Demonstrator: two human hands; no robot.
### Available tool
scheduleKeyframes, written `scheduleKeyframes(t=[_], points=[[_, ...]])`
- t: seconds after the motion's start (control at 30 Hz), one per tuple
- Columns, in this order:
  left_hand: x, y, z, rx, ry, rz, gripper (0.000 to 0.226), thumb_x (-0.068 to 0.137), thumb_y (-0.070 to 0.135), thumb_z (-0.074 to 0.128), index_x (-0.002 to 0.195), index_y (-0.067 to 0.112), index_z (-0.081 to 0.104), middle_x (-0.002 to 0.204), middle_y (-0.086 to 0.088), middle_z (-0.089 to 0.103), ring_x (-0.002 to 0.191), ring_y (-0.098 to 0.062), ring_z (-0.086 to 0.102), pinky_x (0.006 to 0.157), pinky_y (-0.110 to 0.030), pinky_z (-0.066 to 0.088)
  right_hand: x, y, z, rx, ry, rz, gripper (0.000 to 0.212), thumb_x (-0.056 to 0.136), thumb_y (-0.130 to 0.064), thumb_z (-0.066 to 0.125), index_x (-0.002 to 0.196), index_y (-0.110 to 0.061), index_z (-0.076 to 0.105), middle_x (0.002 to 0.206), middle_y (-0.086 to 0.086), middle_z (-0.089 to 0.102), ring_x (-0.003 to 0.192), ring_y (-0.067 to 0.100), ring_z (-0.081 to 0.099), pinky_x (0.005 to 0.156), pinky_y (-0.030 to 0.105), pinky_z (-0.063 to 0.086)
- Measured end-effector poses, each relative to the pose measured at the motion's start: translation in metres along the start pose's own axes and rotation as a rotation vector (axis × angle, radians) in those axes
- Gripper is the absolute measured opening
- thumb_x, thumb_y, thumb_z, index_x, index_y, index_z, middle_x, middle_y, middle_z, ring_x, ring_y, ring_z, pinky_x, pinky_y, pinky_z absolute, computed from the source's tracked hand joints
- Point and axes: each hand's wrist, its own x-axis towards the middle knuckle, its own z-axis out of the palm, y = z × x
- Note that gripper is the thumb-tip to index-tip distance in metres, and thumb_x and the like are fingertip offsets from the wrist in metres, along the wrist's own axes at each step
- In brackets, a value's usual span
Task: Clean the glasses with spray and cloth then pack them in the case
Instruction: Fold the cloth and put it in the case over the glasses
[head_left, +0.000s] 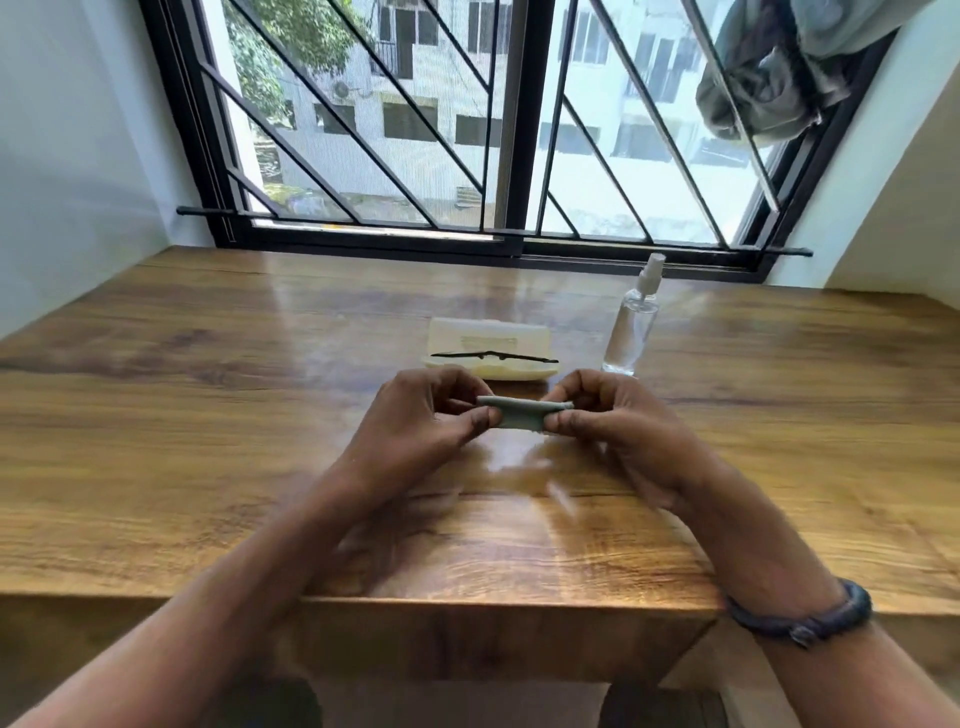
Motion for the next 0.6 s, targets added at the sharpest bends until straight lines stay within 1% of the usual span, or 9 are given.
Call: scheduleKeyframes(t=[0.07, 0.1, 0.2, 0.3, 0.37, 0.43, 0.47, 0.53, 0.6], points=[[0.002, 0.004, 0.0, -0.199, 0.026, -0.025, 0.01, 0.087, 0.009, 0.079, 0.094, 0.014, 0.074, 0.08, 0.002, 0.075, 0.073, -0.006, 0.069, 0.065, -0.018, 0.051, 0.0, -0.006, 0.003, 0.135, 0.049, -0.01, 0.017, 0.072, -0.011, 0.073, 0.088, -0.014, 0.067, 0.076, 0.002, 0.065, 0.069, 0.011, 0.056, 0.064, 0.025, 0.039], [0.003, 0.006, -0.001, -0.27, 0.041, -0.023, 0.013, 0.088, 0.007, 0.077, 0.097, 0.014, 0.073, 0.079, 0.001, 0.074, 0.072, -0.007, 0.069, 0.064, -0.019, 0.052, 0.0, -0.008, 0.005, 0.178, 0.074, -0.013, 0.017, 0.072, -0.012, 0.074, 0.088, -0.016, 0.067, 0.076, -0.001, 0.067, 0.069, 0.01, 0.059, 0.067, 0.026, 0.04], [0.009, 0.014, -0.006, -0.355, 0.098, 0.024, 0.024, 0.09, 0.004, 0.074, 0.111, 0.015, 0.068, 0.079, -0.004, 0.075, 0.072, -0.012, 0.071, 0.062, -0.022, 0.054, 0.002, -0.019, 0.01, 0.225, 0.127, -0.043, 0.016, 0.074, -0.014, 0.075, 0.088, -0.018, 0.07, 0.08, 0.0, 0.068, 0.072, 0.015, 0.064, 0.072, 0.028, 0.046], [0.018, 0.02, -0.014, -0.362, 0.134, 0.077, 0.033, 0.09, 0.006, 0.074, 0.12, 0.012, 0.062, 0.081, -0.012, 0.075, 0.073, -0.017, 0.07, 0.063, -0.026, 0.055, 0.009, -0.03, 0.015, 0.242, 0.187, -0.087, 0.015, 0.084, -0.007, 0.073, 0.094, -0.017, 0.069, 0.082, 0.001, 0.067, 0.067, 0.014, 0.064, 0.069, 0.026, 0.048], [0.026, 0.024, -0.019, -0.351, 0.154, 0.102, 0.033, 0.091, 0.007, 0.074, 0.12, 0.011, 0.059, 0.084, -0.018, 0.074, 0.075, -0.02, 0.069, 0.064, -0.029, 0.056, 0.016, -0.039, 0.015, 0.235, 0.225, -0.119, 0.016, 0.089, -0.004, 0.068, 0.099, -0.016, 0.067, 0.081, 0.0, 0.067, 0.065, 0.013, 0.063, 0.067, 0.025, 0.048], [0.035, 0.028, -0.023, -0.347, 0.178, 0.13, 0.031, 0.092, 0.005, 0.073, 0.119, 0.01, 0.059, 0.085, -0.02, 0.073, 0.076, -0.018, 0.07, 0.066, -0.029, 0.056, 0.024, -0.047, 0.014, 0.2, 0.249, -0.148, 0.016, 0.09, -0.004, 0.067, 0.1, -0.016, 0.066, 0.08, -0.001, 0.067, 0.064, 0.013, 0.062, 0.065, 0.024, 0.048], [0.039, 0.029, -0.024, -0.339, 0.193, 0.145, 0.031, 0.092, 0.005, 0.073, 0.118, 0.011, 0.059, 0.085, -0.02, 0.074, 0.076, -0.016, 0.07, 0.067, -0.031, 0.056, 0.029, -0.05, 0.013, 0.182, 0.262, -0.159, 0.017, 0.09, -0.003, 0.067, 0.101, -0.016, 0.066, 0.079, -0.001, 0.067, 0.064, 0.015, 0.061, 0.065, 0.025, 0.048], [0.049, 0.029, -0.025, -0.309, 0.229, 0.158, 0.03, 0.091, 0.009, 0.075, 0.116, 0.019, 0.062, 0.085, -0.015, 0.075, 0.077, -0.018, 0.07, 0.071, -0.04, 0.057, 0.04, -0.054, 0.011, 0.135, 0.298, -0.172, 0.018, 0.09, -0.003, 0.068, 0.103, -0.015, 0.064, 0.078, 0.0, 0.068, 0.064, 0.017, 0.061, 0.066, 0.027, 0.048], [0.059, 0.026, -0.024, -0.282, 0.265, 0.137, 0.029, 0.09, 0.014, 0.077, 0.113, 0.027, 0.064, 0.084, -0.011, 0.076, 0.078, -0.027, 0.071, 0.074, -0.049, 0.058, 0.053, -0.056, 0.008, 0.092, 0.338, -0.174, 0.019, 0.09, -0.004, 0.069, 0.104, -0.015, 0.062, 0.075, 0.0, 0.069, 0.064, 0.017, 0.062, 0.066, 0.028, 0.047]])
